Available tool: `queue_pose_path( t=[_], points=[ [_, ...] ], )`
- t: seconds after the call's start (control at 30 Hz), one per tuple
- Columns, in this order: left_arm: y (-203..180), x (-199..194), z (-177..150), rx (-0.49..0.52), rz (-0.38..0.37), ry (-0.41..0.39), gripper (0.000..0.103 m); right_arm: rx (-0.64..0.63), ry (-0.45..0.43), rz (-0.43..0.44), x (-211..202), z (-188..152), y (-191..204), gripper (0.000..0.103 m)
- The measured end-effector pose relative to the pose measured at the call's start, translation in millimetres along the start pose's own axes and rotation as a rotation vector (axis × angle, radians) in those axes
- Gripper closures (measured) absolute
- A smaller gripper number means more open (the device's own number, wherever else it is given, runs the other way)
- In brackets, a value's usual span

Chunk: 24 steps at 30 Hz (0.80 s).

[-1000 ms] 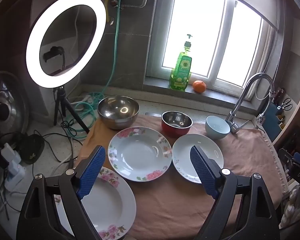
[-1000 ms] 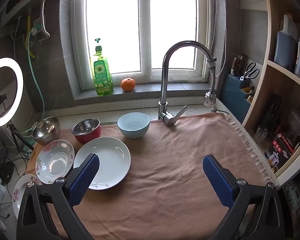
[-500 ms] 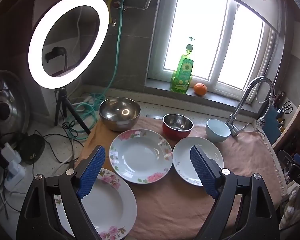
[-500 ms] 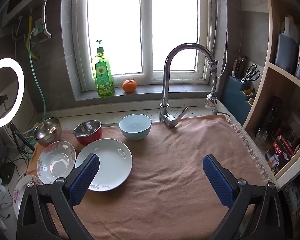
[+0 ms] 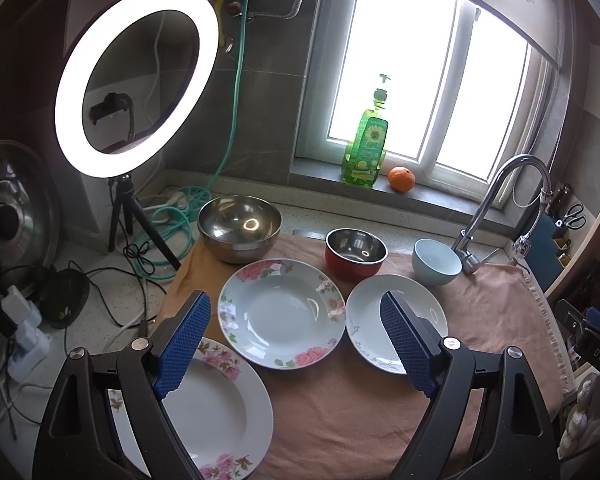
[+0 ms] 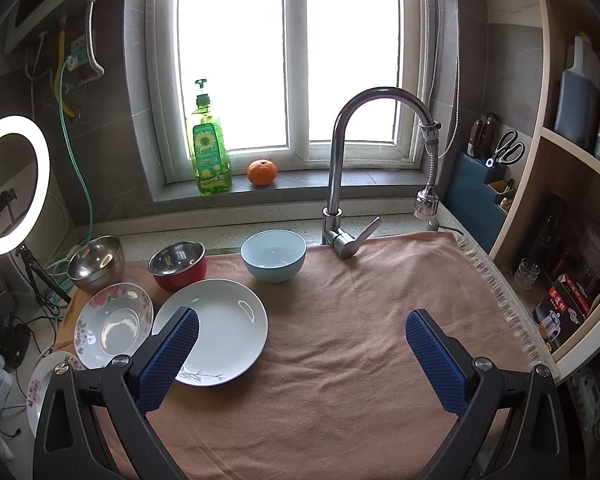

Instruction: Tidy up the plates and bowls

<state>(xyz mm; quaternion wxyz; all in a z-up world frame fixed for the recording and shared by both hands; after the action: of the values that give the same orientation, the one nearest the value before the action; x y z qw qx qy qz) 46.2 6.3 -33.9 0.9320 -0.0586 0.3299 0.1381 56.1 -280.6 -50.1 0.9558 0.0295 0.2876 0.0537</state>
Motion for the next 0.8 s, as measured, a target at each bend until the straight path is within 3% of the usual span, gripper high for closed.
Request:
queue_pose_path(
  t=[0.8],
  points=[
    [0.0,1.7,-0.4,-0.007,-0.002,0.004,0.016,-0.01,-0.001,0.0,3.4,1.8,1.8,0.001]
  ],
)
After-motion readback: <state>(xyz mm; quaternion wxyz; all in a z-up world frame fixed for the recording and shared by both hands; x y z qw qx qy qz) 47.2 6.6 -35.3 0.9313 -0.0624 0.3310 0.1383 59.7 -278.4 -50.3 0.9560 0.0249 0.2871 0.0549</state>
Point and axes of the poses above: each gripper's, at about its wrist camera, not at the fingertips, and x roughly the way its jaws point, y to its left, z to its top, the point moved 6 cm from there along x, roughly the way its jaws point, and after that the axes turned 12 degrees about z, right-handed, at the moved point
